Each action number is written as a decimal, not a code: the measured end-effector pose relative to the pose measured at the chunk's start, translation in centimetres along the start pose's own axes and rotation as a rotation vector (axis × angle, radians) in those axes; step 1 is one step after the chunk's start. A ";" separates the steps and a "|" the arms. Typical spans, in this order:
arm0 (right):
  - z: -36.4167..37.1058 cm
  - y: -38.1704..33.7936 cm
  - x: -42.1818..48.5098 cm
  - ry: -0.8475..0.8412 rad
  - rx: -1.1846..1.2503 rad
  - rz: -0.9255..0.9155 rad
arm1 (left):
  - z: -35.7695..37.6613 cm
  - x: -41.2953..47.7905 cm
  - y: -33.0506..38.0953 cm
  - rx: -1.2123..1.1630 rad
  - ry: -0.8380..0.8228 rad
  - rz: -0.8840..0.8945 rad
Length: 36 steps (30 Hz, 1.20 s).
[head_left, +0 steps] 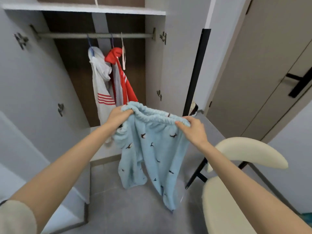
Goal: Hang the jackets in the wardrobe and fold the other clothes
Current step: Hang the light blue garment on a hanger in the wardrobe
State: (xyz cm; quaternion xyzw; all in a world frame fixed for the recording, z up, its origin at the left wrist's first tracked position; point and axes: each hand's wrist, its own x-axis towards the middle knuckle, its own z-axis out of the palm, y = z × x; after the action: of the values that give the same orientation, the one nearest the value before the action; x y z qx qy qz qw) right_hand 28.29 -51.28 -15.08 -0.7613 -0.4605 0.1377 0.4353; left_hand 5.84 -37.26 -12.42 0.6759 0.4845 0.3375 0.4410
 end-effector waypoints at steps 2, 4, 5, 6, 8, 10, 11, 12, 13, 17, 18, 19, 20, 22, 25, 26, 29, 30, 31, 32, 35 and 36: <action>1.0 -1.2 1.3 0.028 0.048 -0.031 | -1.8 0.3 0.3 -0.085 0.078 -0.062; 2.0 -2.4 2.6 0.029 0.081 -0.063 | -3.6 1.0 0.6 -0.102 0.131 -0.064; 2.5 -3.0 3.4 0.025 0.089 -0.081 | -4.4 1.5 0.7 -0.117 0.147 -0.062; 3.1 -3.6 4.2 0.021 0.097 -0.099 | -5.1 2.1 0.7 -0.135 0.155 -0.062; 4.3 -4.6 5.9 0.011 0.122 -0.130 | -6.5 3.6 0.5 -0.155 0.170 -0.059; 5.7 -5.7 7.8 -0.009 0.149 -0.153 | -8.0 5.4 0.2 -0.139 0.192 -0.027; 6.5 -6.2 8.9 -0.023 0.162 -0.160 | -8.7 6.4 -0.1 -0.117 0.205 -0.009; 7.4 -6.6 10.1 -0.037 0.171 -0.165 | -9.5 7.4 -0.3 -0.094 0.219 0.011; 8.4 -7.0 11.4 -0.050 0.172 -0.166 | -10.2 8.5 -0.7 -0.074 0.229 0.031; 12.5 -8.4 17.2 -0.085 0.152 -0.145 | -12.9 14.1 -1.8 -0.012 0.222 0.083; 13.5 -8.9 18.8 -0.089 0.140 -0.136 | -13.5 15.6 -1.9 -0.008 0.221 0.088; 14.6 -9.5 20.3 -0.094 0.124 -0.126 | -14.0 17.2 -2.0 -0.008 0.226 0.087; 15.5 -10.1 21.8 -0.100 0.107 -0.120 | -14.6 18.6 -2.0 -0.011 0.233 0.081; 17.3 -11.4 24.7 -0.115 0.082 -0.124 | -15.6 21.6 -1.8 -0.012 0.235 0.078; 19.6 -13.1 28.7 -0.123 0.082 -0.100 | -16.9 25.8 -1.6 0.019 0.215 0.086; 20.3 -13.5 30.0 -0.128 0.087 -0.082 | -17.3 27.0 -1.6 0.017 0.210 0.078; 22.6 -14.6 33.3 -0.169 0.081 -0.046 | -18.2 30.6 -1.8 -0.027 0.221 0.052; 23.4 -14.9 34.4 -0.187 0.075 -0.043 | -18.4 31.9 -2.0 -0.031 0.229 0.053; 24.2 -15.2 35.5 -0.201 0.081 -0.047 | -18.5 33.2 -2.2 -0.027 0.234 0.058; 25.1 -15.4 36.6 -0.211 0.100 -0.052 | -18.7 34.5 -2.5 -0.020 0.235 0.059; 28.0 -16.5 40.7 -0.177 0.114 -0.052 | -19.1 38.5 -3.9 -0.041 0.221 0.024; 28.8 -16.9 42.3 -0.148 0.098 -0.045 | -19.2 39.8 -4.4 -0.053 0.216 0.014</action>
State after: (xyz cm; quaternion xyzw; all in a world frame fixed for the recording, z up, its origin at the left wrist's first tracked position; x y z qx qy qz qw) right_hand 23.61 2.25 -10.45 -0.7163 -0.5009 0.2063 0.4399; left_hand -0.68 6.41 -7.96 0.6270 0.5153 0.4244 0.4016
